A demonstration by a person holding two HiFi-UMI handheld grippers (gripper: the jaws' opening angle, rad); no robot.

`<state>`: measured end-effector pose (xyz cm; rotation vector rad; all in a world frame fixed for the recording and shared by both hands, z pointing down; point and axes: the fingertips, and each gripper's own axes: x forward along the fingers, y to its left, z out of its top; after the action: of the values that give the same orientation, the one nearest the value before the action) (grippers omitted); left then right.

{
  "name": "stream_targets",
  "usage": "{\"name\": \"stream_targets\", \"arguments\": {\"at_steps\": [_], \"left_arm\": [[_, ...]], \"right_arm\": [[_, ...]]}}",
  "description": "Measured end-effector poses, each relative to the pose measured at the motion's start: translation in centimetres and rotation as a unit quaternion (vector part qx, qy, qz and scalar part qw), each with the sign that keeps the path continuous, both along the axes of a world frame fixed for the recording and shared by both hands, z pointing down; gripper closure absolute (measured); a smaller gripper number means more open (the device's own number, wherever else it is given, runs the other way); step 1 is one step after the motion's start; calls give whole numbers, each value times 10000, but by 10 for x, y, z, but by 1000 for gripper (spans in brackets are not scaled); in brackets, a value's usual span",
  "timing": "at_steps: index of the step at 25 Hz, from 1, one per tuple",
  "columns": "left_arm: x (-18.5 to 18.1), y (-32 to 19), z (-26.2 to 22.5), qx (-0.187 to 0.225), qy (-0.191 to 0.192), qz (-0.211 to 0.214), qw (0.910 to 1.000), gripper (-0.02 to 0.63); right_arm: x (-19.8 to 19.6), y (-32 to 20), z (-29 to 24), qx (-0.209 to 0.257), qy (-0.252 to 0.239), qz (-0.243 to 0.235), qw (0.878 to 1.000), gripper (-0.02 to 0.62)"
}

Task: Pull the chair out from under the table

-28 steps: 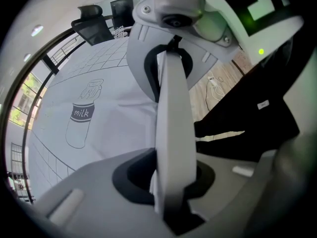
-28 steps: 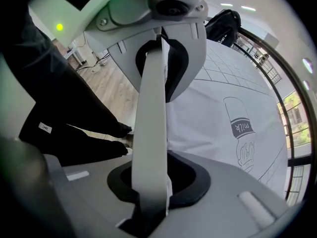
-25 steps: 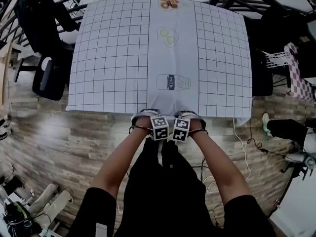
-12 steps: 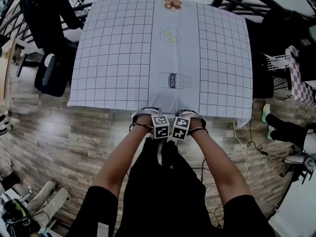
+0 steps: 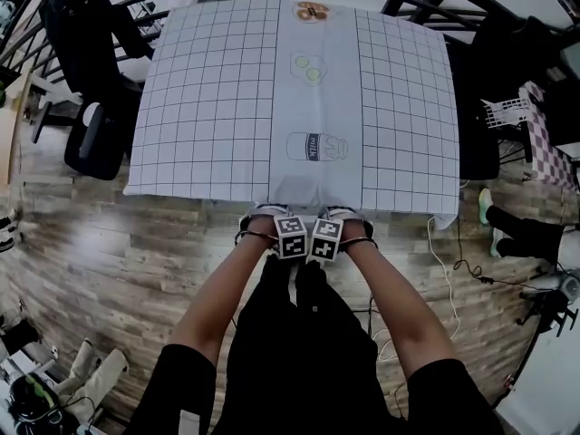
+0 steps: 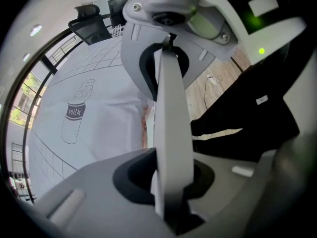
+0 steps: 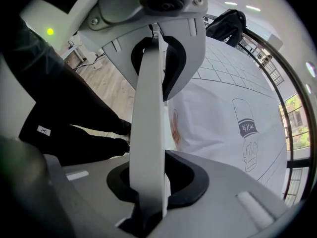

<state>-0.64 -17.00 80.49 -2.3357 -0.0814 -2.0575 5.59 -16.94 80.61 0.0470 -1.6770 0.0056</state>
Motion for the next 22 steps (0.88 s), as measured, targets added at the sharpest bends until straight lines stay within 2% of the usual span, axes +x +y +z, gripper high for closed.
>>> {"name": "stream_targets", "arguments": {"at_steps": [22], "left_arm": [[-5,63,-4,-29,42,-112,9999,526]], "right_arm": [[-5,62,-3,-25,6,-15,10000,526]]}}
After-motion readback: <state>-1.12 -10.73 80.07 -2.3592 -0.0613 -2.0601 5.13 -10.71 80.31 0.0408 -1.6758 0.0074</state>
